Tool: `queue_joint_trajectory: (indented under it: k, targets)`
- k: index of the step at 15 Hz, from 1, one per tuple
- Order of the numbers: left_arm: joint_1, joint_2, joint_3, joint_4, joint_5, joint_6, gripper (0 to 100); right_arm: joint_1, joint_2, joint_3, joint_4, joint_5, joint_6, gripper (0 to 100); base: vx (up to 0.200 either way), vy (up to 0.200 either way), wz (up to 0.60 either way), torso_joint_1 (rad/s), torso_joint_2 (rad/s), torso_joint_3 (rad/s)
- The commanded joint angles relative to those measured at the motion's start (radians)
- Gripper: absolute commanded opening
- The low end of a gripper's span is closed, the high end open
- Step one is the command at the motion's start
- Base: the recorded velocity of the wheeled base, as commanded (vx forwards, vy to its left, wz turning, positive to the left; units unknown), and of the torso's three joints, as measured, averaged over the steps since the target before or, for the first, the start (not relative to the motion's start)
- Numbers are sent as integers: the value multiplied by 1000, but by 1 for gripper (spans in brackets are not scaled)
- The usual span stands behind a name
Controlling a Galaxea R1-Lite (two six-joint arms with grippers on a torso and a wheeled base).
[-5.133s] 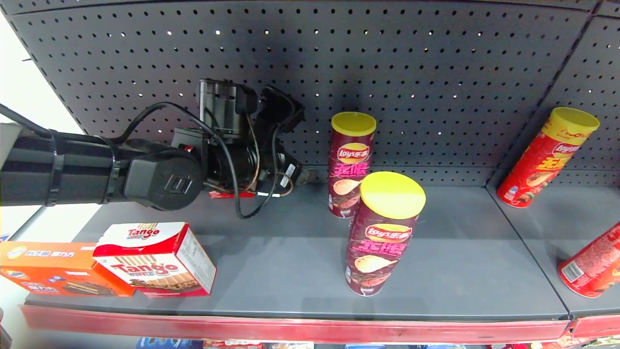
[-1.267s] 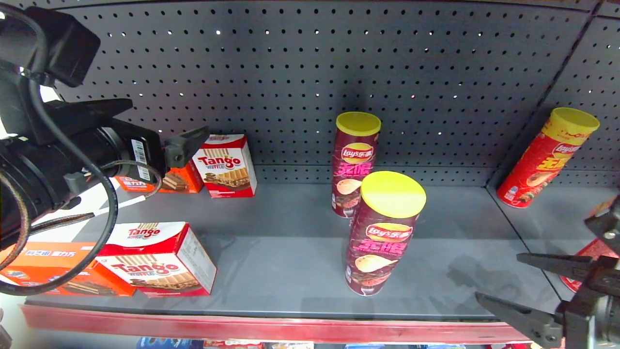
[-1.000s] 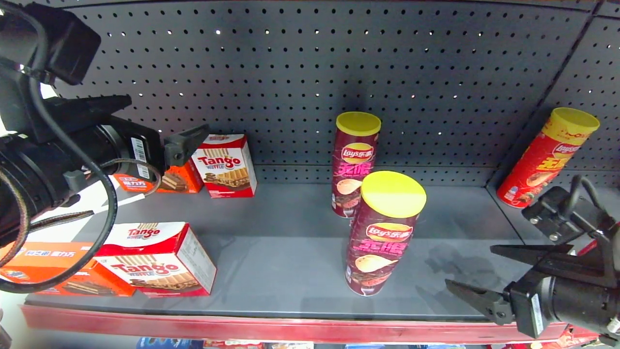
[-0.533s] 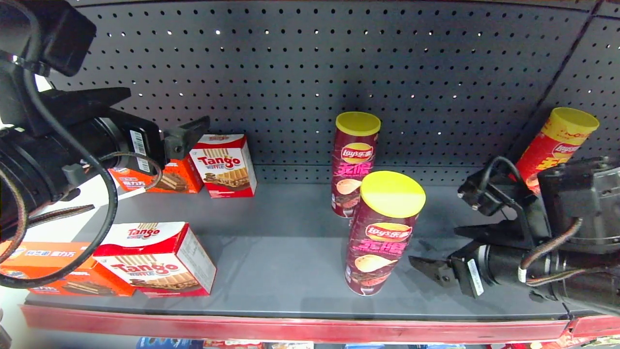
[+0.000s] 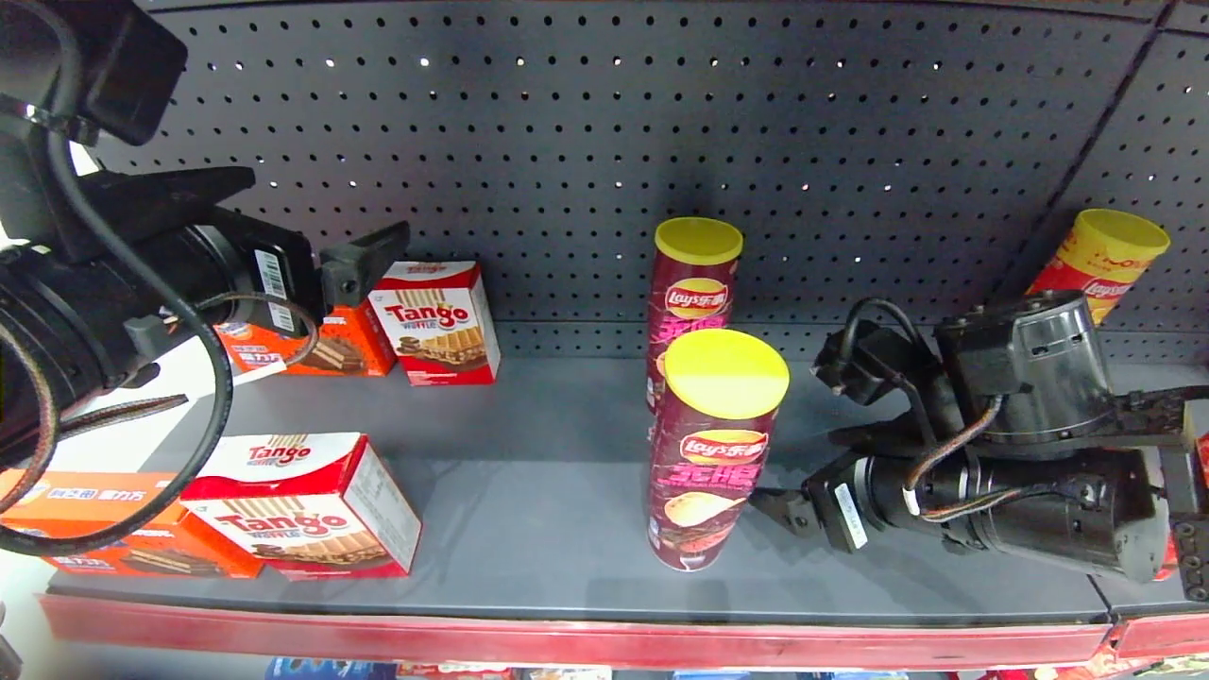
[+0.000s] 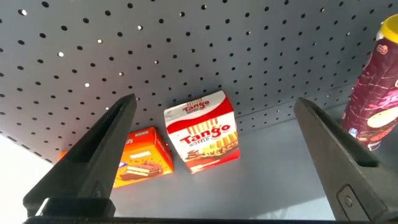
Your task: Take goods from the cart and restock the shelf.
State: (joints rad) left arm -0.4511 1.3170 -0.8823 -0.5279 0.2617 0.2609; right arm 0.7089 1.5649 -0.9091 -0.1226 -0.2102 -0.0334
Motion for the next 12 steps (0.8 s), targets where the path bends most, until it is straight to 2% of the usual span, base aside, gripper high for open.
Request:
queue_joint_trajectory:
  k: [1,6,10,11,12]
  targets:
    - [0,2,0,0,1,0,100,-2,-3,6,0,0,0,100,0,0,0,0,0,0]
    - [-5,-12,-1,14,1,0,100,-62,-152,55,-2,-1,3,100,0,0,0,0,0,0]
    - [-9,-167,8,72,4,0,100,-36,-388,148,-2,2,1,100,0,0,0,0,0,0]
    - [-12,-240,10,129,7,18,100,-16,-483,194,6,-3,0,100,0,0,0,0,0,0]
    - [-12,-308,14,180,8,52,100,-3,-540,242,0,-5,0,100,0,0,0,0,0,0]
